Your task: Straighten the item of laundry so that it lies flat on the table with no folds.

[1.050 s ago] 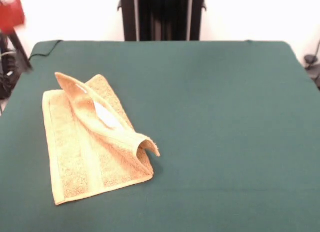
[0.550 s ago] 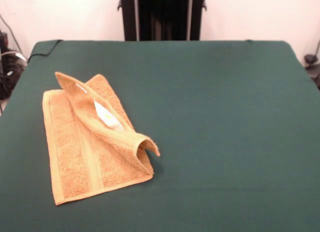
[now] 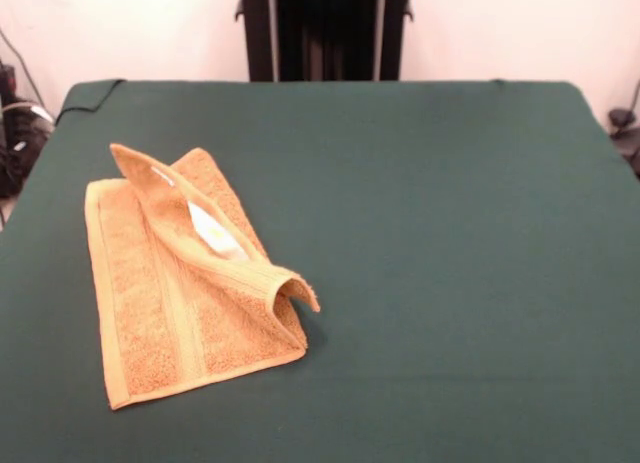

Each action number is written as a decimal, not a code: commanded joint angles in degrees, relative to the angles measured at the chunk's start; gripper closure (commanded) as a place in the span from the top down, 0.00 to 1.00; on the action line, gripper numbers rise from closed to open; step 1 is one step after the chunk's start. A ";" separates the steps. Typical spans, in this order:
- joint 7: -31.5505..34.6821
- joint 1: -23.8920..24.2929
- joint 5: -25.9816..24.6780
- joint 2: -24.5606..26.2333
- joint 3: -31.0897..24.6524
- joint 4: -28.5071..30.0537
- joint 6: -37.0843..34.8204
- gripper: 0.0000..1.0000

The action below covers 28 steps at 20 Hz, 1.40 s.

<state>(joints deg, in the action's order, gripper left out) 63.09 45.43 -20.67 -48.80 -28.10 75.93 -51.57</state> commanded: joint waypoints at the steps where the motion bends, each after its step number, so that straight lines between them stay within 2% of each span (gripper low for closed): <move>1: 17.90 -5.19 4.41 4.04 4.50 12.99 0.55 1.00; 11: 23.39 -10.96 9.39 6.35 9.08 14.31 6.37 1.00; 19: 21.91 -12.62 11.71 5.33 10.36 17.59 8.02 1.00; 28: 23.34 -14.58 14.56 5.22 11.12 23.08 14.92 1.00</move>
<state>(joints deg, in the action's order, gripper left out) 70.18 34.39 -9.34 -46.57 -17.18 86.37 -41.76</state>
